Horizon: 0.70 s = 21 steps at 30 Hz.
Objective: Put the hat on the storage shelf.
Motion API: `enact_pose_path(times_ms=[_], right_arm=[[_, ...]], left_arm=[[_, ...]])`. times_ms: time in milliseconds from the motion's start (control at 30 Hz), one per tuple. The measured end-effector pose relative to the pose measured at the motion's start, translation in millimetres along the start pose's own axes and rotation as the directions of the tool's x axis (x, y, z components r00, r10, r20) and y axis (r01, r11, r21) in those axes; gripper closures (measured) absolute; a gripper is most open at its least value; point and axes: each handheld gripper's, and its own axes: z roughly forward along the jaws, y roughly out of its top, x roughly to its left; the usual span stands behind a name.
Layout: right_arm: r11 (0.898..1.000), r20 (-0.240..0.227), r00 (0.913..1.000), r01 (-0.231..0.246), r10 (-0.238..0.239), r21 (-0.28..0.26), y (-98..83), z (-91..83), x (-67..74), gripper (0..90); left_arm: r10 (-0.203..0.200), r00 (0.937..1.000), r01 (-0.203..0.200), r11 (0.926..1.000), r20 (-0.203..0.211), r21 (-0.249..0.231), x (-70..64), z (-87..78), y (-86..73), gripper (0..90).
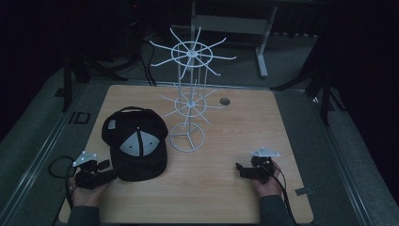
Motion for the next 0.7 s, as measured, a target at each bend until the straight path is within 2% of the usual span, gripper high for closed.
enact_pose_path(times_ms=[267, 300, 400, 500, 700], right_arm=[[1.000, 0.000, 1.0000, 0.000, 0.000, 0.000, 0.0, 0.0, 0.0, 13.9], [1.000, 0.000, 1.0000, 0.000, 0.000, 0.000, 0.0, 0.0, 0.0, 13.9], [1.000, 0.000, 1.0000, 0.000, 0.000, 0.000, 0.0, 0.0, 0.0, 13.9], [1.000, 0.000, 1.0000, 0.000, 0.000, 0.000, 0.0, 0.0, 0.0, 13.9], [1.000, 0.000, 1.0000, -0.001, 0.001, 0.001, 0.1, 0.0, 0.1, 13.9]], left_arm=[[0.003, 0.9997, -0.003, 0.9998, 0.024, 0.021, 0.7, 3.6, -4.0, 33.2], [0.006, 0.9993, -0.007, 0.9996, 0.038, 0.029, 1.4, 4.9, -5.3, 34.4], [0.007, 0.9992, -0.008, 0.9993, 0.040, 0.036, 2.4, 5.7, -6.0, 35.7], [-0.007, 0.9983, 0.005, 0.9994, 0.058, 0.035, 5.0, 6.1, -7.0, 35.9], [0.002, 0.9987, -0.005, 0.9988, 0.052, 0.049, 5.9, 8.7, -8.2, 36.5]])
